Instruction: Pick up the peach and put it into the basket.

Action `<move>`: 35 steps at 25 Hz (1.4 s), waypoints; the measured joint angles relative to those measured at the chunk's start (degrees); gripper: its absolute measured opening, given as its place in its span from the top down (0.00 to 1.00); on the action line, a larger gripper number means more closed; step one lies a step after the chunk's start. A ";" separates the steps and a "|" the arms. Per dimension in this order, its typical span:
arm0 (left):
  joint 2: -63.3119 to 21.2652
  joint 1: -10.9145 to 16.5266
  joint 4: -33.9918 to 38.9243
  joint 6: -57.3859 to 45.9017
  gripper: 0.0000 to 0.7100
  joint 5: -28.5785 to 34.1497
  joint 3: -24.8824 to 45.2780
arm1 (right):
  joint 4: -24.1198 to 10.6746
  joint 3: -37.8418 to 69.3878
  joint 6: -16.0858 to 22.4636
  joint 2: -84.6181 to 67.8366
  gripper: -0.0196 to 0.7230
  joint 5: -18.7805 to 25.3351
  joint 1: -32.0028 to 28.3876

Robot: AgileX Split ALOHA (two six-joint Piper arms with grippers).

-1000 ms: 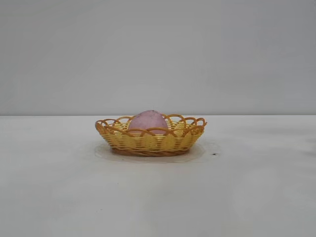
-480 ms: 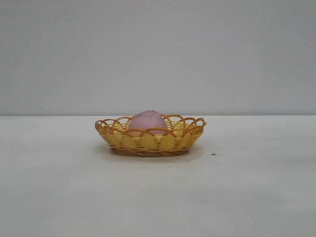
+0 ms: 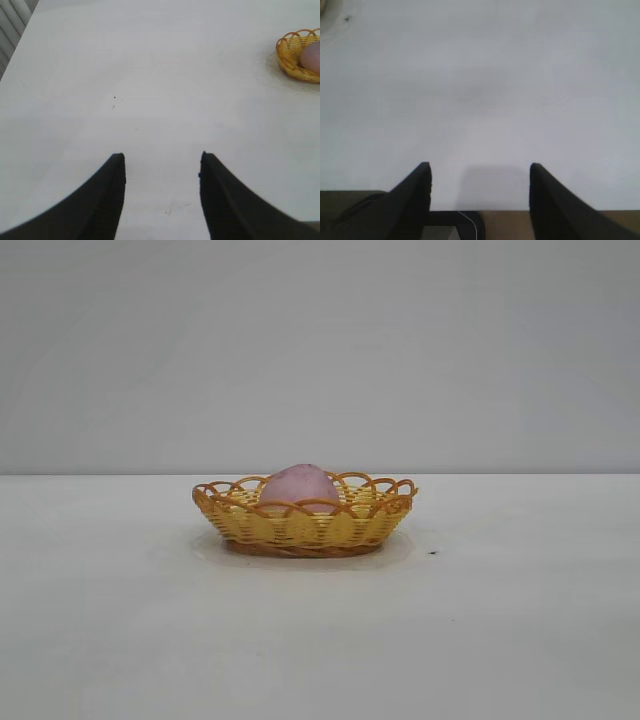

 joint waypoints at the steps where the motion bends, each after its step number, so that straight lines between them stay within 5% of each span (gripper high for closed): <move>1: 0.00 0.00 0.00 0.00 0.58 0.00 0.00 | 0.00 0.12 0.00 -1.63 0.42 0.00 0.00; 15: 0.00 0.00 0.00 0.00 0.58 0.00 0.00 | -0.57 0.25 0.00 -23.10 0.42 1.25 0.00; 35: 0.00 0.00 0.00 0.00 0.58 0.00 0.00 | 0.12 0.25 0.00 -23.63 0.42 1.61 0.00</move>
